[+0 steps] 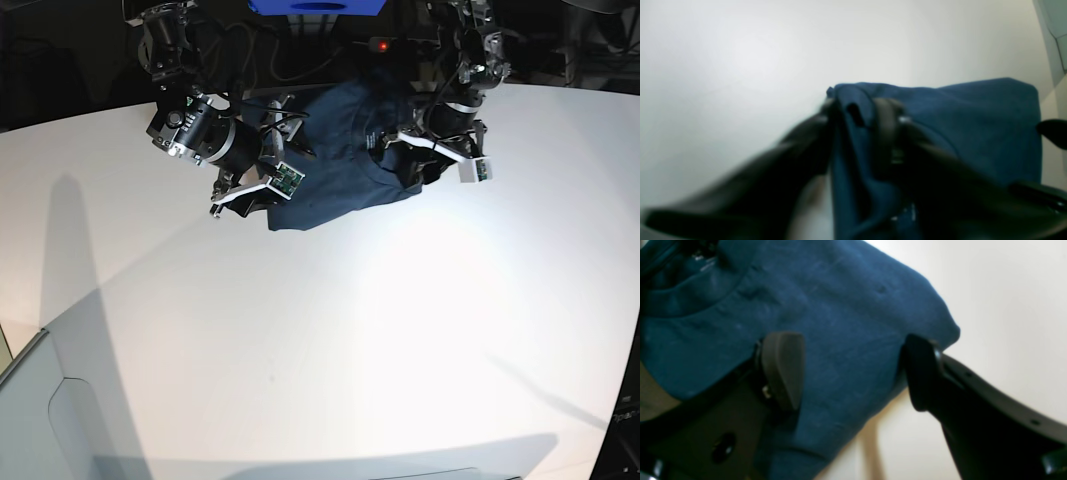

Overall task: Fold the T-shirt properly
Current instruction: 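Grasp the bundle's sides with both grippers and lift it, then rotate the bundle and set it down flat with both grippers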

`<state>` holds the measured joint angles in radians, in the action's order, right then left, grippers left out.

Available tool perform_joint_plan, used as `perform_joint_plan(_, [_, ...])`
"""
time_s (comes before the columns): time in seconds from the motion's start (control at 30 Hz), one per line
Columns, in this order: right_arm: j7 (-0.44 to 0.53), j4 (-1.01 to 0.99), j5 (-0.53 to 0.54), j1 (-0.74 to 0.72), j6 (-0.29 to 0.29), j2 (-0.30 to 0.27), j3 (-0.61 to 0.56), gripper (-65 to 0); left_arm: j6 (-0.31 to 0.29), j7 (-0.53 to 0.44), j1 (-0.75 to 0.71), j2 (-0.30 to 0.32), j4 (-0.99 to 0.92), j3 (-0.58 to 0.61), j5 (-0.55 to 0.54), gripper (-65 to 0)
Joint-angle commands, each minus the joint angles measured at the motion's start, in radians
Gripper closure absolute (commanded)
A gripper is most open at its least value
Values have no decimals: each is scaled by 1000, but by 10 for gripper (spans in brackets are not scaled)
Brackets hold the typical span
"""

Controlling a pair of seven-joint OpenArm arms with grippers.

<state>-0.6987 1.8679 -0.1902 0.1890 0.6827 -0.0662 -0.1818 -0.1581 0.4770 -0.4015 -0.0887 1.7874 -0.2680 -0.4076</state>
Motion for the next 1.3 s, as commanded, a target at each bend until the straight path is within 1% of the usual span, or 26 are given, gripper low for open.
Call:
perform_joint_plan(0.0, [21,19,16,-10,15,3,-2,-445,-4,-16,-3,0,36,-1,-12,-301])
perform_joint_plan(0.07, [21,23,16,-9,15,3,0,-445,-4,-16,-4,0,56,-1,-12,-351])
perform_joint_plan(0.1, [21,26,16,-7,15,3,0,-445,-4,-19,-14,0,68,-3,-12,-356])
perform_joint_plan(0.27, [20,75,16,0,15,3,1,-445,-5,-17,-55,-9,156,-58,-12,-359])
perform_joint_plan(0.47, [20,112,14,14,15,-1,3,-446,-11,-17,-121,-10,144,-64,-18,-361])
perform_joint_plan(0.67, [20,112,13,16,15,1,3,-446,-11,-17,-149,-3,71,-64,-169,-361])
perform_joint_plan(0.77, [20,112,13,16,15,1,3,-446,-11,-17,-147,-3,36,-63,-195,-361])
perform_joint_plan(0.87, [20,111,13,16,15,1,3,-446,-13,-17,-147,4,4,-21,-199,-361])
perform_joint_plan(0.97, [18,111,13,20,15,3,3,-446,-13,-22,-147,27,-10,20,-202,-361])
perform_joint_plan(1.07, [18,111,11,28,15,3,3,-446,-13,-24,-147,27,-16,54,-199,-358])
perform_joint_plan(1.27, [18,112,11,30,15,1,3,-446,-13,-24,-150,27,-21,60,-201,-357])
